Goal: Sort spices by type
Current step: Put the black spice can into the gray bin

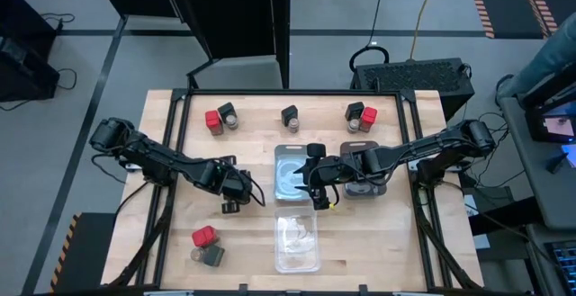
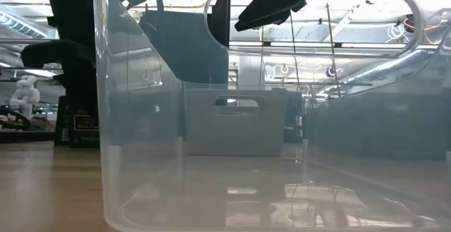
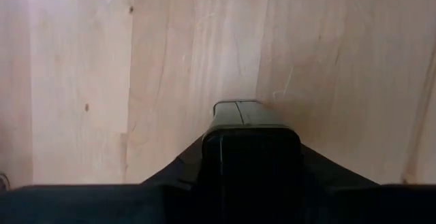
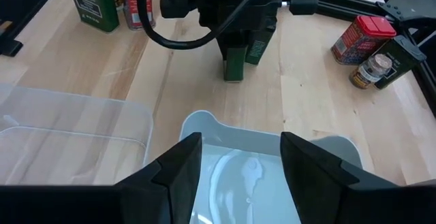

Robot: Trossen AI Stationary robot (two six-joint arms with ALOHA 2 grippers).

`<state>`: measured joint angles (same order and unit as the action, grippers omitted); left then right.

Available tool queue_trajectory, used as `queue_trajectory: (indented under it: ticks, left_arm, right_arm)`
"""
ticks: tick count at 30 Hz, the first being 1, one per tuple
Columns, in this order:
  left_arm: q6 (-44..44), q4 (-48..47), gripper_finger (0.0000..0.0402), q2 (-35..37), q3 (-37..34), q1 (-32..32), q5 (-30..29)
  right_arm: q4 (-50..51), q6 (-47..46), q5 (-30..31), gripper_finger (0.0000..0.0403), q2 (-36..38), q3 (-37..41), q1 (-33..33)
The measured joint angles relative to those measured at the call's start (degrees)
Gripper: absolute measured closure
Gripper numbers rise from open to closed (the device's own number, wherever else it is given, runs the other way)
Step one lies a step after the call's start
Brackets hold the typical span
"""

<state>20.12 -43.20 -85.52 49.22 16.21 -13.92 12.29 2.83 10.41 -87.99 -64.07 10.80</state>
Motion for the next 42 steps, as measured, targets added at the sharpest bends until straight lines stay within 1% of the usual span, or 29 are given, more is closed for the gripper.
queue_trajectory:
  ticks: [2, 5, 9, 12, 16, 20, 24, 28, 31, 36, 39, 42]
  left_arm:
    - [-0.14, -1.1, 0.0279, 0.0, 1.07, 0.0, 0.0]
    - [-2.49, -3.52, 0.0279, 0.0, 4.53, -0.11, -0.33]
    - [-5.41, -8.29, 0.0279, 0.02, 11.07, -0.5, -3.32]
    - [-8.57, -11.17, 0.0279, 0.3, 16.16, -1.3, -5.39]
    - [-14.8, -9.48, 0.0279, 0.98, 22.63, -4.44, -5.69]
    - [-21.16, -4.62, 0.0279, 1.01, 26.82, -9.81, -1.75]
    - [-27.12, 0.68, 0.0279, 0.61, 27.27, -16.07, 4.87]
    - [-29.92, 5.29, 0.0279, -1.64, 27.27, -21.64, 11.06]
    - [-30.76, 7.06, 0.0279, -4.84, 27.28, -23.81, 14.98]
    - [-32.77, 6.42, 0.0279, -10.92, 29.76, -24.22, 15.85]
    - [-33.08, 5.24, 0.0279, -14.42, 33.22, -24.17, 16.24]
    - [-33.34, 1.37, 0.0279, -18.47, 37.27, -24.61, 16.76]
  right_arm:
    - [0.53, 0.28, -0.01, 0.0218, 0.31, 0.0, -0.17]
    - [3.11, 0.88, 0.43, 0.0218, 2.23, 0.0, -0.36]
    - [8.85, 0.64, 5.84, 0.0218, 6.56, 0.0, -0.64]
    - [13.88, -1.53, 9.61, 0.0218, 9.96, 0.0, -0.95]
    - [19.6, -5.31, 10.58, 0.0218, 14.05, 0.0, -1.13]
    - [22.25, -8.63, 10.56, 0.0218, 15.99, 0.0, -1.1]
    - [24.11, -11.74, 10.69, 0.0218, 16.37, 0.0, -1.08]
    - [24.46, -13.38, 10.73, 0.0218, 15.87, 0.0, -1.04]
    - [24.97, -13.36, 10.73, 0.0218, 15.58, 0.19, -1.0]
    - [24.52, -13.0, 10.75, 0.0218, 15.46, 2.04, -1.0]
    - [23.51, -12.92, 10.84, 0.0218, 15.52, 3.62, -1.0]
    - [21.97, -12.9, 10.82, 0.0218, 15.45, 5.49, -1.0]
